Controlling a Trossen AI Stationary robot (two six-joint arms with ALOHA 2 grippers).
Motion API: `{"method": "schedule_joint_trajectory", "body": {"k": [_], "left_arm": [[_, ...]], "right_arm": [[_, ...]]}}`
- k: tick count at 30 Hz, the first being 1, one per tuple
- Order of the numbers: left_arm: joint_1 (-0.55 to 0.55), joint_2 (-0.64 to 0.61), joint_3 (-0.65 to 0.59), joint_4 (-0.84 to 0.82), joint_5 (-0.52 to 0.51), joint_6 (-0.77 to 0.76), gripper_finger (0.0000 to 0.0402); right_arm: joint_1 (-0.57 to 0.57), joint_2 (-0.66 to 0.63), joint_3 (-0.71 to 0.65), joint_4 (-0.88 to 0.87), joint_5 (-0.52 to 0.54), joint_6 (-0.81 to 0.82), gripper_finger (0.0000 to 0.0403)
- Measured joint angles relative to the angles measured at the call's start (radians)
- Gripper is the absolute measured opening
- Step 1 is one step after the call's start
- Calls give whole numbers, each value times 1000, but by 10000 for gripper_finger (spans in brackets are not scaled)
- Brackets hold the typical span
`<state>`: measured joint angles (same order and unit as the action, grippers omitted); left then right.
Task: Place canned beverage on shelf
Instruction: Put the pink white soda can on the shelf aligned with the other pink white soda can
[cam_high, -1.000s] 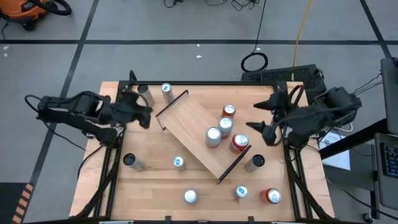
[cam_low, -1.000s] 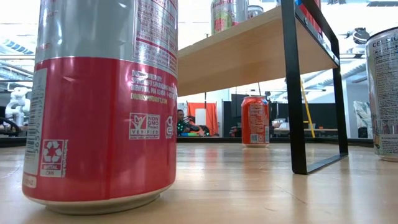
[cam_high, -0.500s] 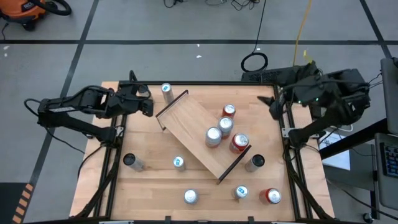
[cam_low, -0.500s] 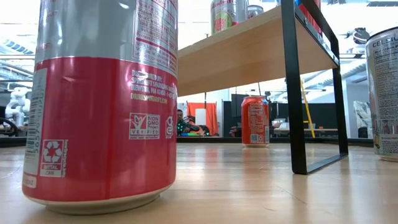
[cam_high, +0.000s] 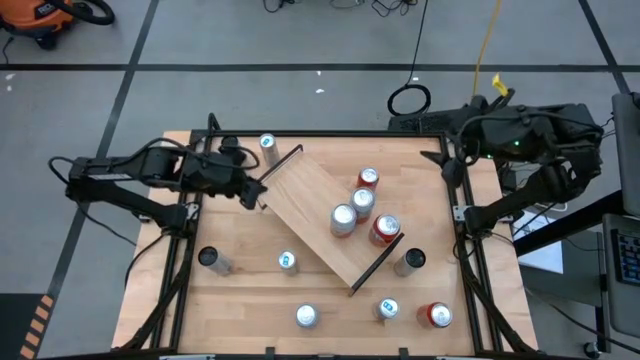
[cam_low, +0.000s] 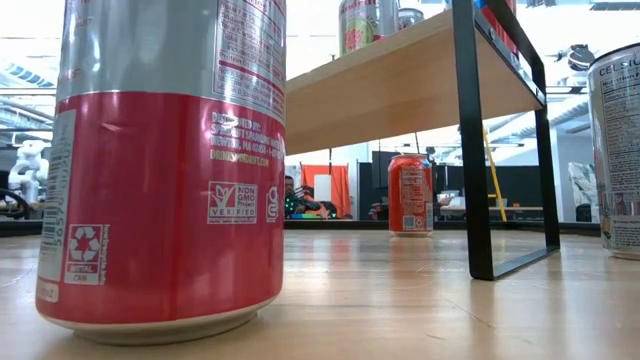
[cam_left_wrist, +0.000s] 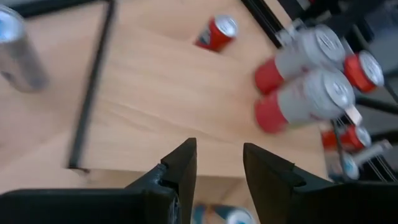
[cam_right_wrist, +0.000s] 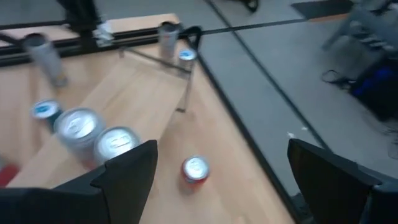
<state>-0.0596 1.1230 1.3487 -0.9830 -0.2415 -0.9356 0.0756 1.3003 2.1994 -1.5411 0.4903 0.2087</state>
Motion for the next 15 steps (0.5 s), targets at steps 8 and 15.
{"method": "schedule_joint_trajectory", "body": {"k": [8, 15], "left_arm": [[-155, 122, 0, 141, 54, -1, 195], [-308, 234, 0, 244, 55, -102, 251]], "right_arm": [[-3, 0, 0, 2, -233, 145, 337], [72, 31, 0, 2, -561, 395, 337]]}}
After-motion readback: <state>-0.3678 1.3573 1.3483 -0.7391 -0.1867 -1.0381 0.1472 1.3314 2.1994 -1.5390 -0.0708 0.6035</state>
